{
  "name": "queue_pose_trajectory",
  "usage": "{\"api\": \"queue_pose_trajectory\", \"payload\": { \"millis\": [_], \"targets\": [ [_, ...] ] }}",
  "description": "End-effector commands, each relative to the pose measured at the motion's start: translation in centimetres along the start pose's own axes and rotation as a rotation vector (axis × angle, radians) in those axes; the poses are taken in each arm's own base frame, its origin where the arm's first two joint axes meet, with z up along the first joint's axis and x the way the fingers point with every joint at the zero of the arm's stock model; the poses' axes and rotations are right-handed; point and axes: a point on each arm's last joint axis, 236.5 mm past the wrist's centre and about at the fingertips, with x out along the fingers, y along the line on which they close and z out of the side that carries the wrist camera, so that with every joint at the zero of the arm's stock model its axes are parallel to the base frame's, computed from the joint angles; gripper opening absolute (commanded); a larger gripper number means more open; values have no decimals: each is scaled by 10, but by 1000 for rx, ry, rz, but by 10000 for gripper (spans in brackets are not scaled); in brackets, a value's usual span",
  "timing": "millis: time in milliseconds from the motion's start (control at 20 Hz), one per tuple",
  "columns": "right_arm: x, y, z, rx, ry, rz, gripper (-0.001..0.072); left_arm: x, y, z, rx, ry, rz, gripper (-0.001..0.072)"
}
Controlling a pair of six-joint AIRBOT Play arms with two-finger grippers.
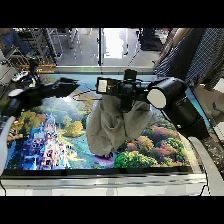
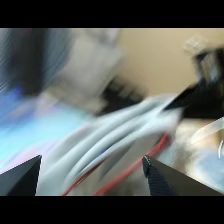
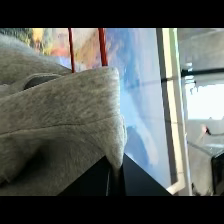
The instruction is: Fold the clothes and pants, and hang the long-sleeved shirts on hangers.
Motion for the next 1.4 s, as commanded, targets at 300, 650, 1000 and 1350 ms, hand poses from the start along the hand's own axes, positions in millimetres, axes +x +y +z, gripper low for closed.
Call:
{"api": "queue_pose_trajectory", "payload": {
  "millis": [300,650,1000,1350],
  "targets": [
    [-5,-49,-64,621,62,-147,24,-73,27,-66,-666,419,473,703],
    [-13,-87,-61,723,-36,-284,24,109,-47,-142,-601,475,364,635],
    [-21,-91,-56,731,-60,-293,24,133,13,-158,-585,246,857,553],
    [-62,-84,-50,751,-65,-273,24,127,50,-57,-582,-188,783,18]
  ]
}}
